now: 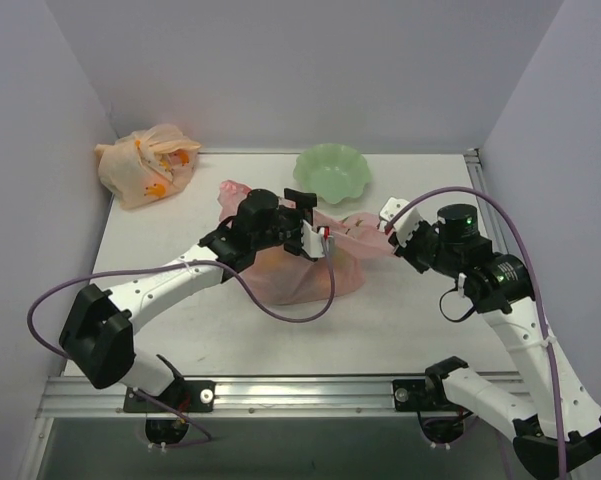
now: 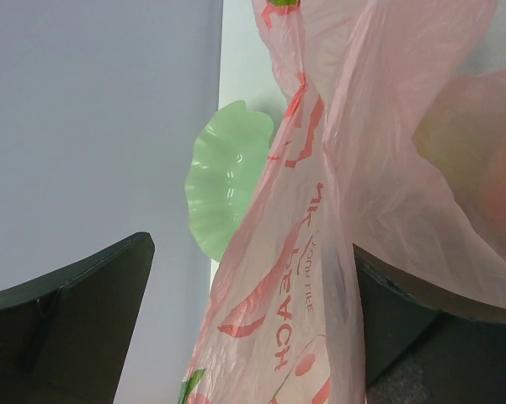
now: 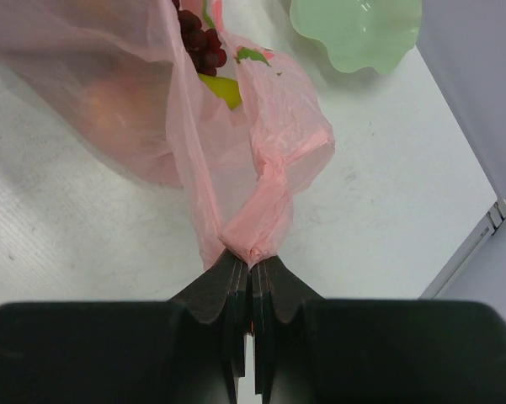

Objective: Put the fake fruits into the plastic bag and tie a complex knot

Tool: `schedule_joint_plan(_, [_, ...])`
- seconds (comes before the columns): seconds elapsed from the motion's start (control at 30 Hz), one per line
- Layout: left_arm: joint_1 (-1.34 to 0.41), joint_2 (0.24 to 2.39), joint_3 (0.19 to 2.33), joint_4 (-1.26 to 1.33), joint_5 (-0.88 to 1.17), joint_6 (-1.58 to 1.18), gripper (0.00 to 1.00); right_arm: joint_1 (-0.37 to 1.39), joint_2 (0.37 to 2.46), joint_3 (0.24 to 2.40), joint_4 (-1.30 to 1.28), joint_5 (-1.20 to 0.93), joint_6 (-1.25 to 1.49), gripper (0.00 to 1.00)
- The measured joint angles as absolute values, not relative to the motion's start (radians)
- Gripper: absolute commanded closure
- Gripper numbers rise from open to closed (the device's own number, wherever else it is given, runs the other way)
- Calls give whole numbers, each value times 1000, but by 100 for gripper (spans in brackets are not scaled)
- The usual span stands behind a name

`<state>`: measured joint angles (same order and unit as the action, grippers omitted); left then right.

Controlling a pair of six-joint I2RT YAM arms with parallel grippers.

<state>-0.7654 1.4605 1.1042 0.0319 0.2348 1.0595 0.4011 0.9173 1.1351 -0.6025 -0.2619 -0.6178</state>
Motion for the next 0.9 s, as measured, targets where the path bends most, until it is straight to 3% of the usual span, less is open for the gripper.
schedule_joint_plan(0.2, [-723, 1528, 1161, 25, 333, 1057, 3, 401, 898, 1108, -605, -300, -667, 100])
schedule_joint_plan(0.3, [-713, 1570, 1210, -19, 383, 1050, 12, 401, 883, 1093, -612, -315, -697, 100])
schedule_joint_plan(0.33, [-710, 1584, 1229, -38, 399, 1046, 18, 402, 878, 1089, -612, -320, -707, 100])
schedule_joint_plan(0.37, [-706, 1600, 1248, -59, 415, 1040, 36, 403, 873, 1087, -614, -324, -715, 100])
schedule_joint_plan(0.43, [-699, 1630, 1288, -107, 445, 1030, 53, 403, 865, 1086, -616, -331, -731, 100])
schedule_joint_plan(0.47, [-697, 1645, 1311, -140, 462, 1031, 71, 404, 862, 1086, -615, -331, -735, 100])
schedule_joint_plan(0.53, [-693, 1661, 1339, -194, 490, 1036, 82, 406, 858, 1086, -615, -331, -737, 97])
schedule_joint_plan(0.57, [-691, 1662, 1344, -220, 506, 1042, 87, 407, 858, 1086, -615, -330, -735, 82])
schedule_joint_plan(0.6, [-689, 1662, 1345, -245, 524, 1051, 100, 407, 860, 1086, -616, -331, -726, 66])
schedule_joint_plan(0.63, [-685, 1661, 1344, -272, 543, 1060, 100, 407, 862, 1087, -616, -329, -715, 43])
schedule_joint_plan(0.67, [-681, 1661, 1342, -294, 559, 1070, 100, 406, 868, 1091, -619, -326, -698, 5])
schedule_joint_plan(0.7, [-675, 1659, 1335, -308, 579, 1082, 100, 406, 876, 1099, -620, -323, -686, 0])
schedule_joint_plan(0.9, [-622, 1636, 1300, -382, 680, 1124, 100, 249, 910, 1195, -619, -446, -655, 0])
